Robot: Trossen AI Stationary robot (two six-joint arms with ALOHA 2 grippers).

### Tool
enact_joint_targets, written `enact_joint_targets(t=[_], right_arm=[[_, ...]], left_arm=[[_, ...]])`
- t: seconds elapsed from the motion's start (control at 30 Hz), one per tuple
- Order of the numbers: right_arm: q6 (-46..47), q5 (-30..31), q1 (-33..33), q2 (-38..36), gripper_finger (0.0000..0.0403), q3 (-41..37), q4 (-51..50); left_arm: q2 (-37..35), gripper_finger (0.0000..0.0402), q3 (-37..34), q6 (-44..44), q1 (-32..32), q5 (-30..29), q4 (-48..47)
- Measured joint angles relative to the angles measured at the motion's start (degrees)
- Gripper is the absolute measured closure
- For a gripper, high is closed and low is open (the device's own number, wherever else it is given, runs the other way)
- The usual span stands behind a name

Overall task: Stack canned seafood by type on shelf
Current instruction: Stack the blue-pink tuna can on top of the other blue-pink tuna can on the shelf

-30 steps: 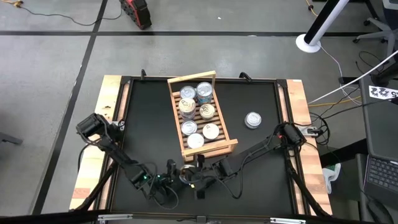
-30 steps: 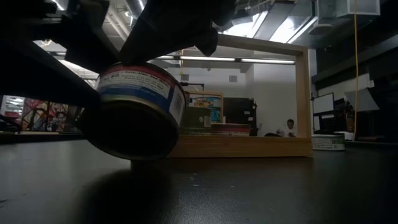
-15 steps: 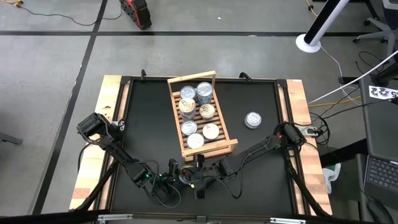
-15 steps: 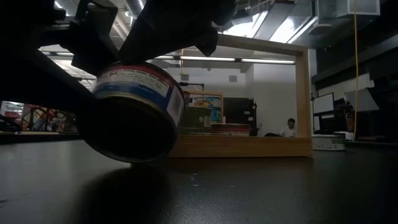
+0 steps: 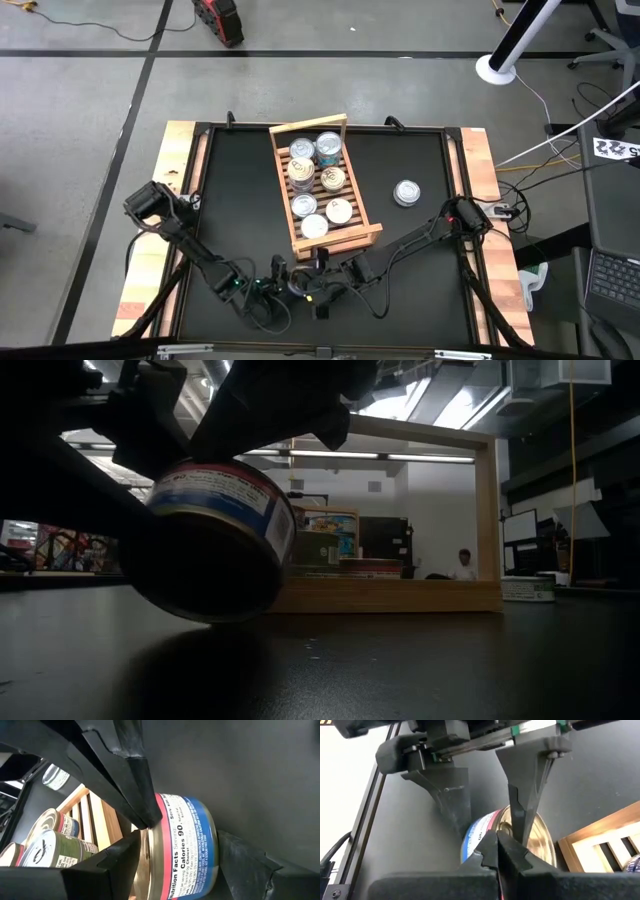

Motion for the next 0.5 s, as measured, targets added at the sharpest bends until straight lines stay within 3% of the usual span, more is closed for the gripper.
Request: enact_joint_targets(t=[0.5], right_arm=[[3.40, 0.90, 0.04, 0.00, 0.0403, 0.00, 0.29]], left_arm=[[0.00, 0.0150, 0.00, 0.24, -1.14, -0.24, 0.15]])
